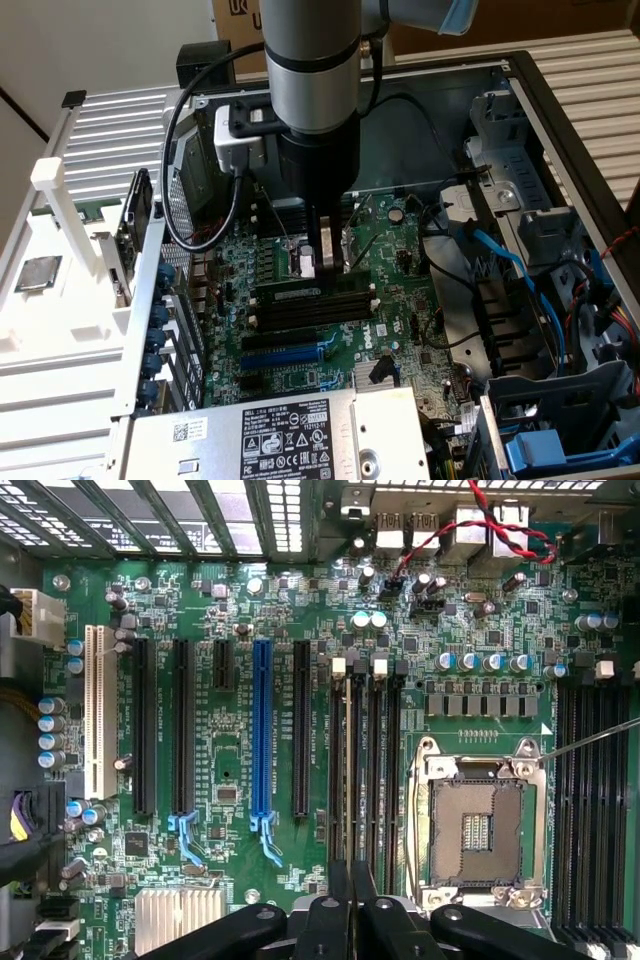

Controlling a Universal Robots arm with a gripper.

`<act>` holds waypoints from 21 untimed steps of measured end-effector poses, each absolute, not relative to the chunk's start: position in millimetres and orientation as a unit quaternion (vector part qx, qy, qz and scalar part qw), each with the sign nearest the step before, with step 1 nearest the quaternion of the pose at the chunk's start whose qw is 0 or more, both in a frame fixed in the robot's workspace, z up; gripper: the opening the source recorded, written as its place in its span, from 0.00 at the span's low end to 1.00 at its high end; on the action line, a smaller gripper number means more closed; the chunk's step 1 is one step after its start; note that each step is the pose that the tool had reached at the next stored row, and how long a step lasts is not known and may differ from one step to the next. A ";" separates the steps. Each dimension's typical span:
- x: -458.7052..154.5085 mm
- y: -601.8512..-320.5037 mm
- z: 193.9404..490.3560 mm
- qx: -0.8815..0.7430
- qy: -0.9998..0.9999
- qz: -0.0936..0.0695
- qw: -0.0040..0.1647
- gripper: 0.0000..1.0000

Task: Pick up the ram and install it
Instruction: 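Insert the ram into the slot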

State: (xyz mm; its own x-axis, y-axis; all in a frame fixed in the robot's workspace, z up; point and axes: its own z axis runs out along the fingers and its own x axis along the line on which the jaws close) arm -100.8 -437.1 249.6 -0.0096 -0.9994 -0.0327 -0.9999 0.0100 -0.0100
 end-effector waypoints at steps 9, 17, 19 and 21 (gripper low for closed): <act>-100.9 -438.6 245.9 -0.704 0.710 0.008 0.015 0.12; -101.3 -438.9 242.7 -0.704 0.710 0.008 0.015 0.12; -101.3 -439.2 242.3 -0.703 0.711 0.008 0.015 0.12; -101.3 -439.3 241.6 -0.704 0.710 0.008 0.015 0.12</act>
